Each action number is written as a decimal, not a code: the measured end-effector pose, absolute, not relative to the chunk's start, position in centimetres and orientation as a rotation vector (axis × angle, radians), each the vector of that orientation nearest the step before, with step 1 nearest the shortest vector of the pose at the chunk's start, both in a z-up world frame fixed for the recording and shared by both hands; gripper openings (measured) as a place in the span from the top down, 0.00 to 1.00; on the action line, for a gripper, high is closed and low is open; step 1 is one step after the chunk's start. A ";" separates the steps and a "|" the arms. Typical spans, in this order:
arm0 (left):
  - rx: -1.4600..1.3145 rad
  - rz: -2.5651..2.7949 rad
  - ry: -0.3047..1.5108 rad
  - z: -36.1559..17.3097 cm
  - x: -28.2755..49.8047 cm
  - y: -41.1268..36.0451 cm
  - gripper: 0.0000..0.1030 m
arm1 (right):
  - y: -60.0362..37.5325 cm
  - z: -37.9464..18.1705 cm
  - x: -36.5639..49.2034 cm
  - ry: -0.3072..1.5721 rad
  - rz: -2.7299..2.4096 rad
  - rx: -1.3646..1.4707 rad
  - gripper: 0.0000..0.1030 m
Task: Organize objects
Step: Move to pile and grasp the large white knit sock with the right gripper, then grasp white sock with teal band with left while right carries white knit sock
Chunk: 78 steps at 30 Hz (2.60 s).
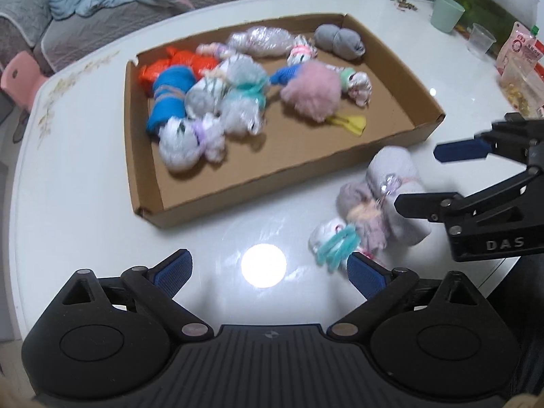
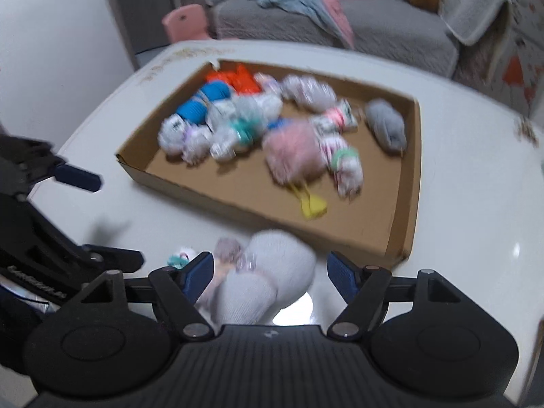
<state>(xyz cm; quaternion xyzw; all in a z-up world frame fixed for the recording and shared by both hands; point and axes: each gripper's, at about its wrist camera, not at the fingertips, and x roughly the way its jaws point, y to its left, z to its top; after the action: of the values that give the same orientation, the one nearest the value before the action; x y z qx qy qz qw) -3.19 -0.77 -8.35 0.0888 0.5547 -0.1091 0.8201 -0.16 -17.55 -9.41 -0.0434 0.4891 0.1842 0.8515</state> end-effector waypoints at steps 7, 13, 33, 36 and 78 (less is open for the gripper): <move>0.178 -0.217 1.188 -8.7 -3.1 -0.4 0.03 | -18.3 -12.2 -0.1 1.071 0.305 0.036 0.28; 0.184 -0.225 1.189 -8.8 -3.1 -0.7 0.03 | -19.2 -12.4 -0.3 1.076 0.296 -0.012 0.39; 0.084 -0.212 1.153 -10.4 -3.9 -1.8 0.03 | -21.0 -13.1 -1.2 1.063 0.341 -0.031 0.62; 0.010 -0.175 1.136 -10.7 -3.8 -2.1 0.03 | -21.5 -13.1 -1.2 1.059 0.348 -0.020 0.62; 0.115 -0.241 1.090 -9.9 -2.3 -2.2 0.33 | -22.5 -8.3 -1.0 0.958 0.430 -0.058 0.66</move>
<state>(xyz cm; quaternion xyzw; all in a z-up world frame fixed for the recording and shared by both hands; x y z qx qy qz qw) -2.27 -2.24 -9.87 0.0546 0.5168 -0.1143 0.8467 -1.00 -22.52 -8.33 -0.0279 0.4570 0.2055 0.8649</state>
